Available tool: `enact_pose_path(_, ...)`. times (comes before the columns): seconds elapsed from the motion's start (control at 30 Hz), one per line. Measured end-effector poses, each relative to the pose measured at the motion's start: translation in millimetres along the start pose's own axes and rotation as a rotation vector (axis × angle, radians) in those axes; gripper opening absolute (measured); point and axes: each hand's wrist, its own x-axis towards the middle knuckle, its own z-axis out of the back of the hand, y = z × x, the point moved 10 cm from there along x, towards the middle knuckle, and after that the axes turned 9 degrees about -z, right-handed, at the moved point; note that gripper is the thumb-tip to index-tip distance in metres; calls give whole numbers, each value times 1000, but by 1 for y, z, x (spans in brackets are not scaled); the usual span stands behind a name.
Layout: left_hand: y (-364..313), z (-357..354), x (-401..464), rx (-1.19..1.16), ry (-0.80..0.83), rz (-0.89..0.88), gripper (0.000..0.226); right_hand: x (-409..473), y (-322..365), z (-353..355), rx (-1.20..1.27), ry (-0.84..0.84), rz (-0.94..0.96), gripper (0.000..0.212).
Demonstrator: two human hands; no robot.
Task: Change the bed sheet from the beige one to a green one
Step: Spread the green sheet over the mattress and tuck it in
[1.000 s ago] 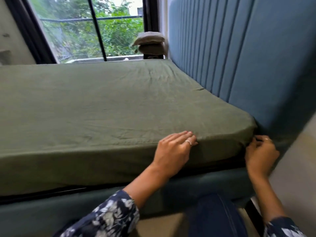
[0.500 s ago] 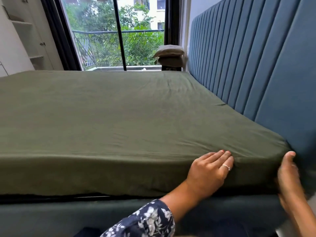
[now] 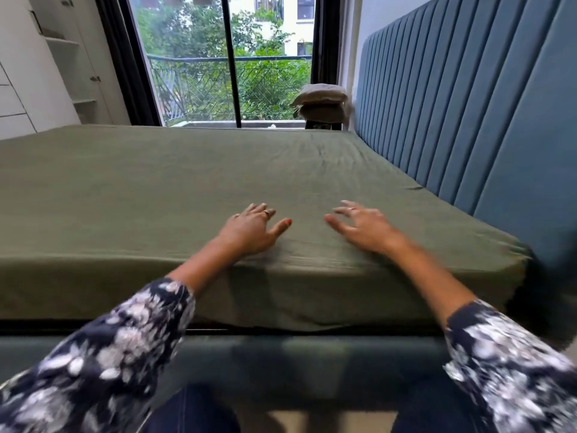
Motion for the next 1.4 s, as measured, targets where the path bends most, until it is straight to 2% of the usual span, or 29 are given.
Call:
enact_pose_path(0.07, 6, -28, 12, -14, 173, 85, 76, 12, 20, -39, -29, 176, 62, 66)
enact_pose_path(0.13, -15, -55, 21, -16, 229, 76, 82, 18, -11, -51, -116, 233, 32, 65)
enact_pose_path(0.27, -117, -76, 32, -67, 224, -240, 83, 19, -159, -4, -219, 185, -382, 69)
enact_pose_path(0.33, -157, -75, 33, -97, 266, -389, 76, 19, -196, 18, -326, 226, -573, 70)
enact_pose_path(0.37, -167, -74, 34, -148, 306, -436, 71, 26, -194, 23, -402, 241, -608, 68)
enact_pose_path(0.43, -155, -63, 48, -311, 365, -394, 62, 68, -155, 23, -534, 186, -514, 62)
enact_pose_path(0.47, -133, -51, 60, -339, 325, -327, 59, 90, -121, 12, -543, 149, -400, 62)
enact_pose_path(0.53, -63, -24, 96, -205, 156, -155, 52, 129, -42, -30, -400, 141, -96, 62)
enact_pose_path(0.6, 19, -14, 129, -20, 80, 60, 54, 144, 21, -78, -239, 275, 129, 57)
enact_pose_path(0.67, 71, -24, 154, 68, 135, 224, 64, 156, 27, -94, -133, 319, 181, 54)
enact_pose_path(0.73, 78, -55, 180, -10, 195, 277, 71, 171, -21, -78, -103, 254, 97, 54)
enact_pose_path(0.83, 20, -105, 199, -77, 262, 216, 73, 174, -145, -39, -172, 184, -186, 58)
enact_pose_path(0.9, -41, -117, 197, -44, 228, 68, 70, 157, -223, -12, -212, 173, -424, 64)
enact_pose_path(0.97, -102, -119, 184, -79, 232, -135, 70, 141, -262, 2, -244, 148, -595, 69)
enact_pose_path(1.03, -151, -114, 165, -166, 296, -308, 85, 124, -261, 5, -237, 144, -718, 72)
enact_pose_path(1.07, -162, -110, 158, -185, 324, -320, 92, 117, -245, 6, -207, 147, -733, 74)
enact_pose_path(1.1, -158, -109, 153, -207, 303, -257, 88, 111, -219, 1, -174, 148, -668, 78)
enact_pose_path(1.17, -125, -96, 144, -182, 180, 51, 68, 95, -155, -11, -131, 209, -338, 95)
enact_pose_path(1.23, -104, -86, 126, -108, 113, 272, 78, 76, -139, -15, -131, 316, -165, 100)
enact_pose_path(1.3, -125, -91, 122, -138, 149, 221, 89, 74, -178, 9, -151, 234, -250, 79)
enact_pose_path(1.33, -144, -96, 118, -178, 214, 142, 88, 67, -204, 14, -168, 232, -364, 71)
enact_pose_path(1.4, -171, -98, 120, -230, 303, -4, 76, 59, -240, 23, -224, 255, -557, 68)
